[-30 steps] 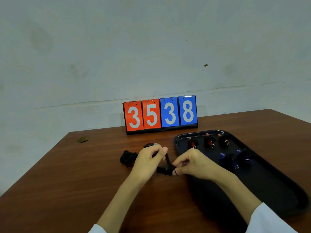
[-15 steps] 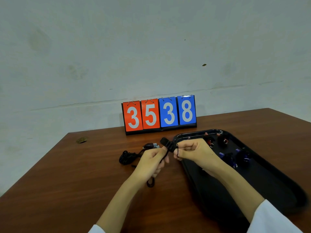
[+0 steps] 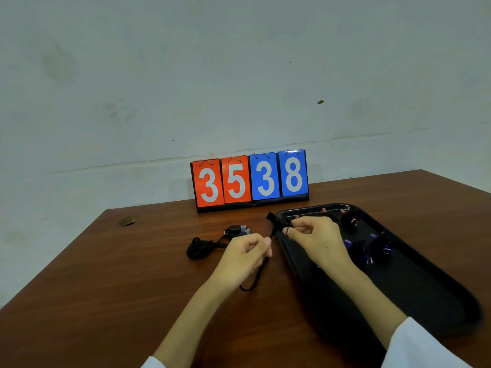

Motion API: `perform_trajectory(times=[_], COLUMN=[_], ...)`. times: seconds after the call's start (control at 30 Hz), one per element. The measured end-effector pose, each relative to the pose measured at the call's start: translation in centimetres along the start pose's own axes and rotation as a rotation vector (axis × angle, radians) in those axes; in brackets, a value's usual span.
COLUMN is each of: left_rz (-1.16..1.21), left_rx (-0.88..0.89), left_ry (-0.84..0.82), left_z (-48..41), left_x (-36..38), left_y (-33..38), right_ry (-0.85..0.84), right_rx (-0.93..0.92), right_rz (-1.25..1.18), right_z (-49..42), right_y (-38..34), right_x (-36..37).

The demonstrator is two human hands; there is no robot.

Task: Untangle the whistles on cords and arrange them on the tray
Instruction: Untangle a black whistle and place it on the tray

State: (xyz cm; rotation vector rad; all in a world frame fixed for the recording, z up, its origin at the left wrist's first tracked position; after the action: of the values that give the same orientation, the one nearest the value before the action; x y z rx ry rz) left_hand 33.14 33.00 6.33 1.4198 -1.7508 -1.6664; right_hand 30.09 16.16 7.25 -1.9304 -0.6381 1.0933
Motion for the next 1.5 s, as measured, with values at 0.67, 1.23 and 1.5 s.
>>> perform_trajectory(times=[0.67,1.23,1.5], left_rz=[-0.180,0.044,-0.266], left_rx=[0.016,-0.044,0.120], left_ry=[0.128,0.161,0.175], left_z=[-0.8,-0.5,0.1], left_x=[-2.5,-0.4,1.5], left_y=[-1.4,-1.2,-1.7], right_ry=[-0.722,-0.331,-0.009], right_rx=[-0.163,-0.040,0.000], right_rz=[0.071,-0.416,-0.177], right_z=[1.0,0.3,0.2], right_y=[-0.1,-0.9,0.2], right_x=[0.7,-0.4,0.2])
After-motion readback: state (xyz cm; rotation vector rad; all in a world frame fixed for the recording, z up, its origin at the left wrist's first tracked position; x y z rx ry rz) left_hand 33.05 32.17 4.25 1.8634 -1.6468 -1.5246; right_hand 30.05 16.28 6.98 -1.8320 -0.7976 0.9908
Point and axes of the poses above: each hand's wrist, its own z-axis away from the middle knuckle, its own x-axis out of the palm, y = z × x, the point moved 1 cm from there along -z, towards the middle knuckle, and after that the axes turned 3 degrees about x, right-handed, at the moved point
